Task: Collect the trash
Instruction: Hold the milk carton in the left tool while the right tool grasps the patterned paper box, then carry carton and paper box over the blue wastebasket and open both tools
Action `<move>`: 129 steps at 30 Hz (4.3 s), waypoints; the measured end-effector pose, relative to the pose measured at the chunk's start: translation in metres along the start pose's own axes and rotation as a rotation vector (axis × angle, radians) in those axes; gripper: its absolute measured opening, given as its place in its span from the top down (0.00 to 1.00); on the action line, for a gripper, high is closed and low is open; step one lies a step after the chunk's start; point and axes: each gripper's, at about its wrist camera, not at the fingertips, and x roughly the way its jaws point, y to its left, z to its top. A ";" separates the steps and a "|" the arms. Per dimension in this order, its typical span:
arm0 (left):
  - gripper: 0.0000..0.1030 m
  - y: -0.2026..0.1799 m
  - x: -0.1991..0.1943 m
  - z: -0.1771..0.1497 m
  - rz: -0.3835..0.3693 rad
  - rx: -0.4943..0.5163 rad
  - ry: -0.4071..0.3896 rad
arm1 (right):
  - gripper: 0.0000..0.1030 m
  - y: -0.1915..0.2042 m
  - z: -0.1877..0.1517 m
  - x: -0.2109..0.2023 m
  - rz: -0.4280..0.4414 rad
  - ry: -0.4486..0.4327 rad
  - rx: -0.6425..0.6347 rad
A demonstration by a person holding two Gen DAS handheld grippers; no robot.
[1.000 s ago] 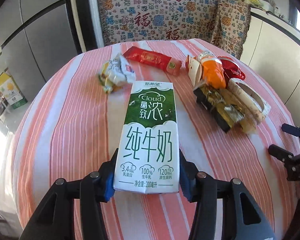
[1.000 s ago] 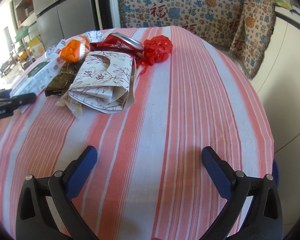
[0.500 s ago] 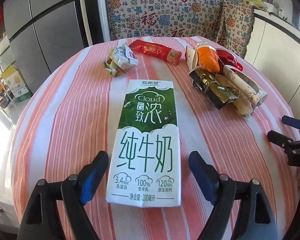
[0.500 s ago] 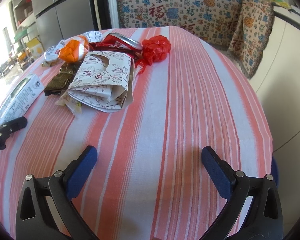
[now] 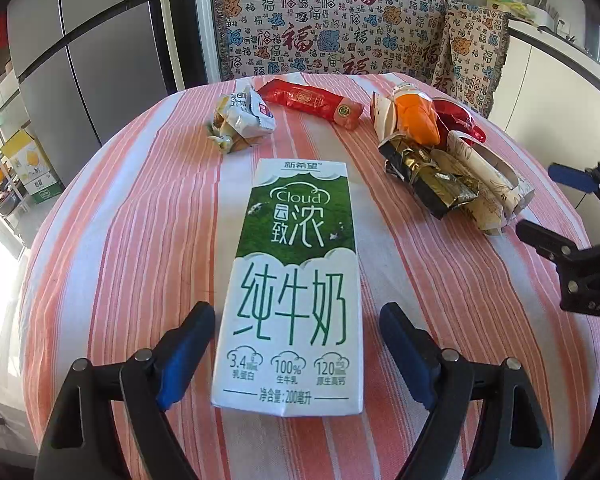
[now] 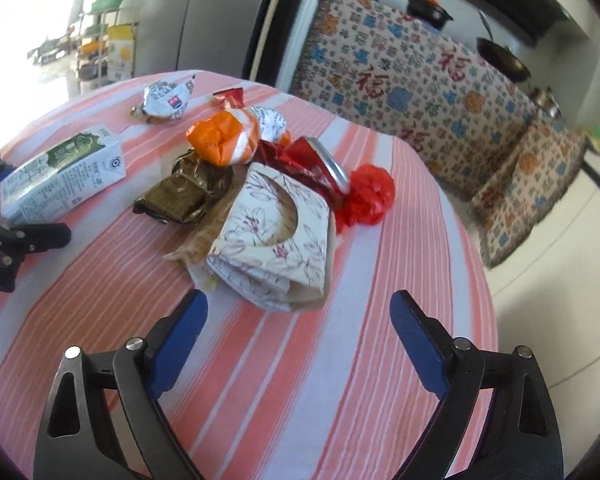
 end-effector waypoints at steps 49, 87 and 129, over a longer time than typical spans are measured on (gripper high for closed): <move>0.16 0.000 0.004 -0.003 -0.007 0.003 0.009 | 0.28 -0.049 0.023 0.047 0.346 0.199 0.481; 0.53 0.002 -0.007 0.036 -0.161 0.041 0.118 | 0.61 -0.075 -0.031 -0.030 0.403 0.272 0.425; 0.53 -0.486 0.079 0.071 -0.607 0.353 0.147 | 0.61 -0.378 -0.288 -0.051 -0.166 0.259 0.903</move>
